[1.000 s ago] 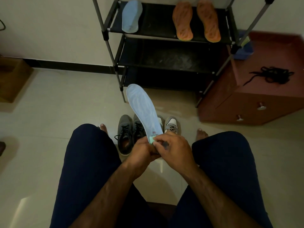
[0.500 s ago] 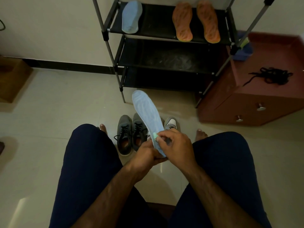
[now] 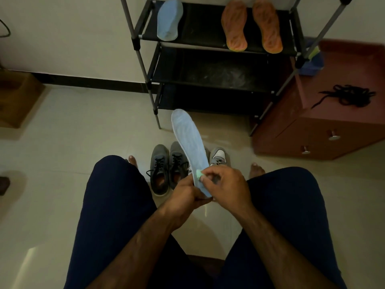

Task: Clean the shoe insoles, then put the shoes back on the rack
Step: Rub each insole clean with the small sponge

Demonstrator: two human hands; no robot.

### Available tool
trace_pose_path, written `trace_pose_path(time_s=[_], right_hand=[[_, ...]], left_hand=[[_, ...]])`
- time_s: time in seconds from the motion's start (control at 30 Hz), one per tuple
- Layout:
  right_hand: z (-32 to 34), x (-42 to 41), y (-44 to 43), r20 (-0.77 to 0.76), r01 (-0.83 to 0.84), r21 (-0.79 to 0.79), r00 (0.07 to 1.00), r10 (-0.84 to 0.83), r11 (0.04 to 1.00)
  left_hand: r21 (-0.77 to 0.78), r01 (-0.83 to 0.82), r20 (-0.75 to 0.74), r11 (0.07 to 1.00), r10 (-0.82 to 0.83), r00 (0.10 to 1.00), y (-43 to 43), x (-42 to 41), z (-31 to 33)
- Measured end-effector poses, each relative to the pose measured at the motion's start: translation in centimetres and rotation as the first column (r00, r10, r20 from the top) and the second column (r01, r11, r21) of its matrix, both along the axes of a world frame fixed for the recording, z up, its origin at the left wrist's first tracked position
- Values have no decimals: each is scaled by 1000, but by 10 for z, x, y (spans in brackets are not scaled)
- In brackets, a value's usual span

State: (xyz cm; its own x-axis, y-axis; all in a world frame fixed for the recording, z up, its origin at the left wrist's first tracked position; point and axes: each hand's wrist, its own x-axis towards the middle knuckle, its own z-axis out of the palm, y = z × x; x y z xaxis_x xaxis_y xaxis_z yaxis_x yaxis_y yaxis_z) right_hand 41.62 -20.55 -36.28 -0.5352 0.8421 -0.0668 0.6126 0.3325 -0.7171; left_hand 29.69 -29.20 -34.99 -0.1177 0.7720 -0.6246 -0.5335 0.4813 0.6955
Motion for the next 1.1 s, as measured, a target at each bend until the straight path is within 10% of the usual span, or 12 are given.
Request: trace_pose_path(time_s=[0.97, 1.1], right_hand=[[3, 6, 15, 74, 103, 55, 991, -107, 993], [11, 3, -2, 97, -104, 66, 991, 97, 992]], left_hand=[[-24, -36, 19, 999, 37, 999, 0, 0, 8], [-28, -34, 25, 999, 35, 999, -2, -3, 7]])
